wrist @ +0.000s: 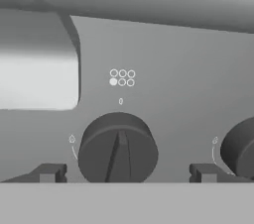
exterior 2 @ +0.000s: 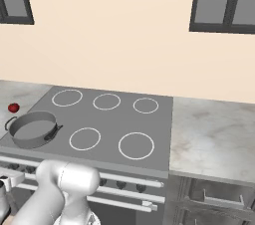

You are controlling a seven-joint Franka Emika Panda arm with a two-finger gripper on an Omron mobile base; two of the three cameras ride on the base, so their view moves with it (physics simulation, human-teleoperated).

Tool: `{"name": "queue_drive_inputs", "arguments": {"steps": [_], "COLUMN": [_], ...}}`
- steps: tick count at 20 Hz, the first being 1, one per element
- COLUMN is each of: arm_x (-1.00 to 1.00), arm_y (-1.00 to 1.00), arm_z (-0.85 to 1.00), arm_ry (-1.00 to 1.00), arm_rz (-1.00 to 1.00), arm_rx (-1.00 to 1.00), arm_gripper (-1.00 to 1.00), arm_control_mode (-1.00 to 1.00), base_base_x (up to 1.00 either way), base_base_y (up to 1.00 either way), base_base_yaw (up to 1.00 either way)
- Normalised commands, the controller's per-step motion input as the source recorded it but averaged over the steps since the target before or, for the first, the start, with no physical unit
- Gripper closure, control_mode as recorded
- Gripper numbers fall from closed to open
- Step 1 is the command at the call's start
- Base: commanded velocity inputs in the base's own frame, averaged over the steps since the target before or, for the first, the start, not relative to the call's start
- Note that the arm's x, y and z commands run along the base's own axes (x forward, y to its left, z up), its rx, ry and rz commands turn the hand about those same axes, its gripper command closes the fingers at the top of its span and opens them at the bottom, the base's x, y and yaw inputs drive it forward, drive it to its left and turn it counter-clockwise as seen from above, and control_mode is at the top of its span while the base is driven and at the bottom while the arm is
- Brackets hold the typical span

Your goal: Turn on the burner for the pot on the stove. Wait thirty seconds for the pot to heat up. Then add the tomato to the pot.

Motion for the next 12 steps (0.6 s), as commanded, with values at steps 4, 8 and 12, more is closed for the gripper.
{"name": "queue_drive_inputs", "arguments": {"steps": [4, 8, 12], "arm_x": [0.0, 0.1, 0.02], "arm_y": [0.13, 0.15, 0.03], "arm_z": [-0.12, -0.03, 0.13], "arm_ry": [0.0, 0.0, 0.0], "arm_rz": [0.0, 0.0, 0.0], "arm_rx": [-0.04, -0.03, 0.0], "arm_gripper": [-1.0, -1.0, -1.0], "arm_control_mode": [-1.0, -1.0, -1.0], "base_base_x": [0.0, 0.0, 0.0], "base_base_y": [0.0, 0.0, 0.0], "base_base_yaw": [0.0, 0.0, 0.0]}}
